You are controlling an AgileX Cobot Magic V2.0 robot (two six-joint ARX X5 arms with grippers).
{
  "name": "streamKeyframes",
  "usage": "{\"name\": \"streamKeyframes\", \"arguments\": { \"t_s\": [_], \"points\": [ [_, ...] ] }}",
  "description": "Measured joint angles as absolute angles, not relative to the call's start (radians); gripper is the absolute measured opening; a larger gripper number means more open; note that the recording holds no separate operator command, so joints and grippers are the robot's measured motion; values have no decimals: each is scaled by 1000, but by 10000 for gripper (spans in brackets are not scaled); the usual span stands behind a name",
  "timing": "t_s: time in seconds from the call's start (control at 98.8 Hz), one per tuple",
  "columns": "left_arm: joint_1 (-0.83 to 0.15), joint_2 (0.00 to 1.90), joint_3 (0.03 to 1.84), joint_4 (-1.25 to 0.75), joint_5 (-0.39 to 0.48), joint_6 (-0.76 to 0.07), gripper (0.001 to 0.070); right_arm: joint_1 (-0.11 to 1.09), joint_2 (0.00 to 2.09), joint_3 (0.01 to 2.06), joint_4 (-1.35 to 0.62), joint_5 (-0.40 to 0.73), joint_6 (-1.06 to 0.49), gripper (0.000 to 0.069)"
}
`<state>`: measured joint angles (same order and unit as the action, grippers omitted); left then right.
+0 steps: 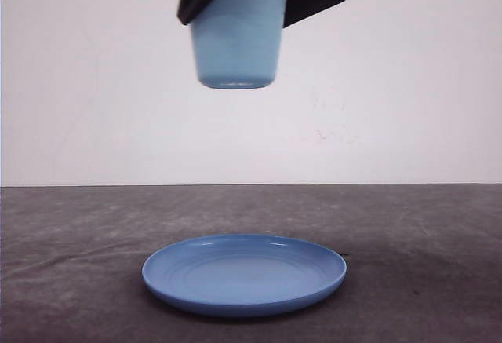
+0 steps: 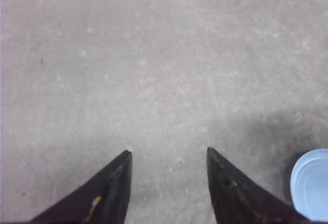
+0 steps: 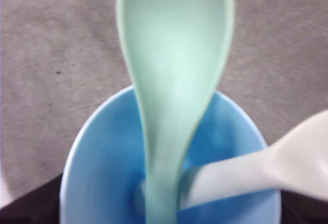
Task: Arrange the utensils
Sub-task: 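Lift the cup with the right gripper and move it over the plate, then lower the cup onto the plate center and open the right gripper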
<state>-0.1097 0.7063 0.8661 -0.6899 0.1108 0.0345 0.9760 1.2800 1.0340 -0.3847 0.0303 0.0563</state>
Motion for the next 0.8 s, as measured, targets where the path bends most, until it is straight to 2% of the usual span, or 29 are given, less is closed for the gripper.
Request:
{"name": "streamKeyframes", "arguments": {
  "t_s": [0.233,0.577,0.799],
  "points": [
    [-110,706,866,-701,111,35,274,981,1280,899,-270,30,69,463],
    [-110,706,866,-701,111,35,274,971,1286,663,-2,30,112,463],
    [-110,706,866,-701,111,35,274,955,1333,645,64,30,123,463]
  ]
}}
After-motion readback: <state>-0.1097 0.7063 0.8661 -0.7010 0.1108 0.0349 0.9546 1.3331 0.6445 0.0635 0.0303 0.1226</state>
